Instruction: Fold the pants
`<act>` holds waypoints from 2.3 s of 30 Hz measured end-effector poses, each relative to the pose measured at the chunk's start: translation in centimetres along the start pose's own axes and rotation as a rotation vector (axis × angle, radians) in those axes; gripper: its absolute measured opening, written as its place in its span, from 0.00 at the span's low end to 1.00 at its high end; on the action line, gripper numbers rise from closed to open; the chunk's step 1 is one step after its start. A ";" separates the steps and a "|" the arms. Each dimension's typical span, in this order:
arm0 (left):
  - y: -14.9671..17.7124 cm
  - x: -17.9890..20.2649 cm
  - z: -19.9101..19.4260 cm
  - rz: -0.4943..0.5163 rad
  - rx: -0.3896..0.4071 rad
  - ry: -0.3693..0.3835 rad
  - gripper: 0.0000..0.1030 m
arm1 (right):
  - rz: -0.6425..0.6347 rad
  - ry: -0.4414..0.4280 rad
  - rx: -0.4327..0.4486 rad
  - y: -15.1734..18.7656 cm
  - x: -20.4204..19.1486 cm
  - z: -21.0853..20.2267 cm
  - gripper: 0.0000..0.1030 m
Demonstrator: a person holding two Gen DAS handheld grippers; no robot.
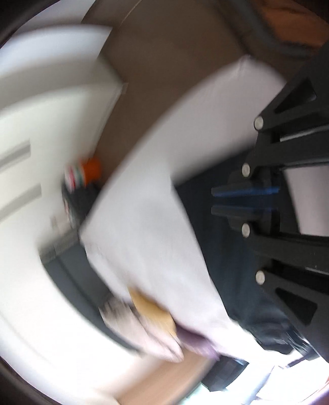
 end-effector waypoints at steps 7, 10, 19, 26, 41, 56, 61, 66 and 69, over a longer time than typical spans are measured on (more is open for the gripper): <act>0.6 0.0 -0.1 -0.001 -0.018 0.011 0.81 | 0.007 0.045 -0.329 8.2 0.2 9.7 0.28; 0.2 -0.8 -2.3 0.004 0.021 0.023 0.81 | 0.055 0.084 -0.297 7.5 2.3 8.3 0.08; -4.9 -12.6 -0.7 -0.127 0.062 -0.121 0.81 | -0.237 -0.170 -0.270 3.1 -15.8 10.6 0.53; 0.8 -21.1 1.8 -0.263 -0.071 -0.220 0.82 | -0.401 -0.538 -0.431 8.6 -35.7 21.2 0.60; 4.4 -21.9 0.4 -0.323 0.028 -0.229 0.82 | -0.269 -0.390 -0.489 10.7 -33.7 31.6 0.30; 3.7 -21.4 0.9 -0.321 0.018 -0.261 0.83 | -0.200 -0.292 -0.371 9.3 -28.5 28.3 0.56; 3.4 -21.2 1.0 -0.338 0.006 -0.271 0.83 | -0.194 -0.458 -0.423 13.2 -27.5 23.7 0.81; 2.9 -20.9 0.1 -0.343 -0.039 -0.285 0.83 | -0.022 -0.392 -0.427 11.9 -19.0 24.0 0.31; 2.3 -20.1 -1.1 -0.344 -0.035 -0.275 0.83 | -0.022 -0.210 -0.324 7.8 -13.2 21.2 0.37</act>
Point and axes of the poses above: each gripper's, at about its wrist camera, not at the fingertips, and z roughly the way its jaws point, x to its right, y to its underside, the point moved 9 cm from there along z, roughly the way its jaws point, and after that the axes turned 3 degrees about -y, right-handed, at the moved point
